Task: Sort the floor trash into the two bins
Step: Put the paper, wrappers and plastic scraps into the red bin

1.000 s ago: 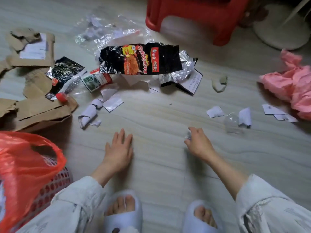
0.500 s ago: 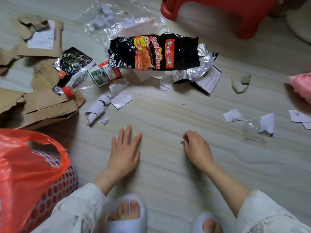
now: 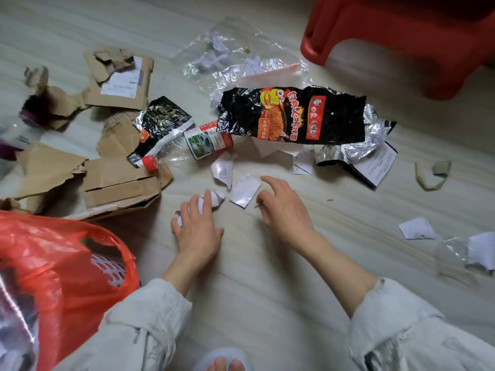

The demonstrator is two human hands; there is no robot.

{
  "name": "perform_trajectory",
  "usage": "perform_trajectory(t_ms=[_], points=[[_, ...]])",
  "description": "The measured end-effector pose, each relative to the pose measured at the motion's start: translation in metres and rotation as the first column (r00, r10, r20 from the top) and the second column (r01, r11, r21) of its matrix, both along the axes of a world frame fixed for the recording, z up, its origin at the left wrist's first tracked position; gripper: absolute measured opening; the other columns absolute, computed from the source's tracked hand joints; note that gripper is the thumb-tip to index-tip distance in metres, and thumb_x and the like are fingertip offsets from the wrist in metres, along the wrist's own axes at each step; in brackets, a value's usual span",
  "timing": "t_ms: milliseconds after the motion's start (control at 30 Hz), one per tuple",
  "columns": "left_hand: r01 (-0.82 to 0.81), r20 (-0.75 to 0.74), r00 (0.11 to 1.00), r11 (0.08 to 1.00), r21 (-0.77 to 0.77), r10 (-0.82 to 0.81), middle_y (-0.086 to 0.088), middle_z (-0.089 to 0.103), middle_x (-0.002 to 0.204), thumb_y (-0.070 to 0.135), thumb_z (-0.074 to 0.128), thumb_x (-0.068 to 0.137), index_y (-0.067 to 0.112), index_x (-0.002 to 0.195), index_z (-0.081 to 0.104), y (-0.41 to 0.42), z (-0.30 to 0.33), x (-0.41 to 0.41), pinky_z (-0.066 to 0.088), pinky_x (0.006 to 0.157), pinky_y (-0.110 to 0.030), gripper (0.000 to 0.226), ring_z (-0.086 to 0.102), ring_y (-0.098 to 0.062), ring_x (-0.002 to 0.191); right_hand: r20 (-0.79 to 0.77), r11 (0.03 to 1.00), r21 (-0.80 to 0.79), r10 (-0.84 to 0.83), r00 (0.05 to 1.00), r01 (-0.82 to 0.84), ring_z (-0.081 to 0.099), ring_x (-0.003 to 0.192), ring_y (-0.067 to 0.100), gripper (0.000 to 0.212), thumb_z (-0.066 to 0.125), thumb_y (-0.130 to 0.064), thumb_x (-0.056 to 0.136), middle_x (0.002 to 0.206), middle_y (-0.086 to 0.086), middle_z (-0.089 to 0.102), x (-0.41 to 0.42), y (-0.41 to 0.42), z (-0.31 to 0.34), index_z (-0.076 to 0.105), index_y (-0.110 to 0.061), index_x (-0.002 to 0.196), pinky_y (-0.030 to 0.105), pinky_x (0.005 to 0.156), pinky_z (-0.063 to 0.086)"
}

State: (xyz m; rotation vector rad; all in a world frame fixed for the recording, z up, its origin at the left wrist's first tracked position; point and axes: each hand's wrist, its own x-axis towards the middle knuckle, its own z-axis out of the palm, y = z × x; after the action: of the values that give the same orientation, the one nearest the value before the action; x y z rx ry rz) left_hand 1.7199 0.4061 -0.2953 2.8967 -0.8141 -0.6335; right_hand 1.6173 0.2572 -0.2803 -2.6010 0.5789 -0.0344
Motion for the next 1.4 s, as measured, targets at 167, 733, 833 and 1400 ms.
perform_trajectory(t_ms=[167,733,833,1400], points=[[-0.034,-0.071,0.997,0.998,-0.050,0.031,-0.008,0.007,0.155,0.030,0.054,0.090,0.032,0.147,0.011,0.028,-0.003,-0.017,0.021,0.108,-0.042,0.071,0.011,-0.027,0.140,-0.096,0.961,-0.017,0.272,0.957,-0.275,0.054,0.109,0.039,0.010,0.064,-0.003,0.072,0.118,0.023,0.059,0.066,-0.002,-0.008,0.066,0.003,0.080,0.043,0.082,0.049],[0.081,-0.005,0.997,0.986,-0.144,-0.082,-0.014,0.049,0.111,0.002,0.047,0.086,0.014,0.135,0.040,0.043,0.004,-0.039,0.041,0.079,-0.039,0.051,0.045,-0.033,0.105,-0.268,0.992,0.046,-0.102,0.958,0.118,0.042,0.105,0.030,0.017,0.045,0.001,0.085,0.114,0.014,0.047,-0.056,0.022,-0.019,0.053,0.000,0.100,0.036,0.076,0.044],[0.103,-0.015,0.994,0.983,-0.152,-0.106,-0.018,0.059,0.094,0.002,0.053,0.082,0.006,0.116,0.052,0.038,0.019,-0.047,0.040,0.073,-0.040,0.034,0.055,-0.038,0.089,-0.369,0.986,0.076,-0.113,0.923,0.151,0.045,0.108,0.030,0.021,0.044,-0.002,0.087,0.114,0.016,0.050,-0.067,0.036,-0.010,0.054,-0.002,0.106,0.029,0.071,0.029],[0.122,0.158,0.987,0.732,-0.670,-0.020,-0.012,0.060,0.108,0.017,0.060,0.085,0.006,0.120,0.053,0.112,0.210,-0.057,0.041,0.084,-0.034,0.037,0.055,-0.030,0.102,-0.147,0.605,0.681,-0.438,0.887,0.411,0.052,0.059,0.014,0.015,0.060,-0.001,0.082,0.073,0.004,0.060,-0.040,0.118,0.220,0.062,-0.014,0.074,0.021,0.054,0.043]])
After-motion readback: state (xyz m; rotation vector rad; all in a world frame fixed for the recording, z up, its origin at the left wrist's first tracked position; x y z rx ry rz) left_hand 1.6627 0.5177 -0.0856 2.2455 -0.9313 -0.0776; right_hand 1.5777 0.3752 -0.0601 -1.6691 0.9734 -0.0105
